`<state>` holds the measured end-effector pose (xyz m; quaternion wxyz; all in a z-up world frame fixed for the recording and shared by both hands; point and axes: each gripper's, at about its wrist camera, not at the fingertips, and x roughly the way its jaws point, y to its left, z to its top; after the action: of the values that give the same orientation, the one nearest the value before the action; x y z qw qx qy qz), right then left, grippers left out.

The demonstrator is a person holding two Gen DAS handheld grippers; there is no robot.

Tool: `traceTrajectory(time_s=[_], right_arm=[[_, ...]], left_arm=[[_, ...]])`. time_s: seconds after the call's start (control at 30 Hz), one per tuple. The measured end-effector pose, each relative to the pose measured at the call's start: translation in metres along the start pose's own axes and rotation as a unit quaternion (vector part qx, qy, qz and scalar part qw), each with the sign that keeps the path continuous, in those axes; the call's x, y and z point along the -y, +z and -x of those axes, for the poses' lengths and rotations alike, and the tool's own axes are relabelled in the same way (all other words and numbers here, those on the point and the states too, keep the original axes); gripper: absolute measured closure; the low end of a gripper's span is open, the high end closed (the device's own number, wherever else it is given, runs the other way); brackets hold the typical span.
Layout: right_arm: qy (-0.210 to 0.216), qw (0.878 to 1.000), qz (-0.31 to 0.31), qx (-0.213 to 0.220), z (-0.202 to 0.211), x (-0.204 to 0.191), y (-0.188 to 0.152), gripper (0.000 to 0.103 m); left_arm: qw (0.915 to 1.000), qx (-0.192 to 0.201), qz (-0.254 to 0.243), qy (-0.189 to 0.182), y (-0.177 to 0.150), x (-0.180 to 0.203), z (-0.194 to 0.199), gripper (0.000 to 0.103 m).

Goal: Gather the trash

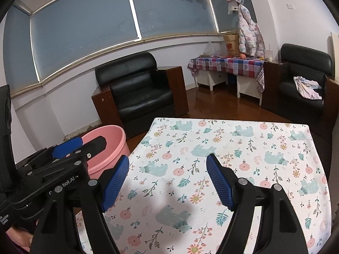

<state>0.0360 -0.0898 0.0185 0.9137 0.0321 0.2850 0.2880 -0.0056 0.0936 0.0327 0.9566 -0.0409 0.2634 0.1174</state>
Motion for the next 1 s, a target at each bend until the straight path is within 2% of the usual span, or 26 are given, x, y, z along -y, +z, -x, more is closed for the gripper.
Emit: traceTrajectory(time_s=[1.0], right_arm=[[-0.012,1.0,-0.011,-0.014,-0.02,0.013,-0.001,0.029]], left_arm=[[0.9998,-0.018,-0.005,-0.002,0.003,0.007,-0.024,0.045]])
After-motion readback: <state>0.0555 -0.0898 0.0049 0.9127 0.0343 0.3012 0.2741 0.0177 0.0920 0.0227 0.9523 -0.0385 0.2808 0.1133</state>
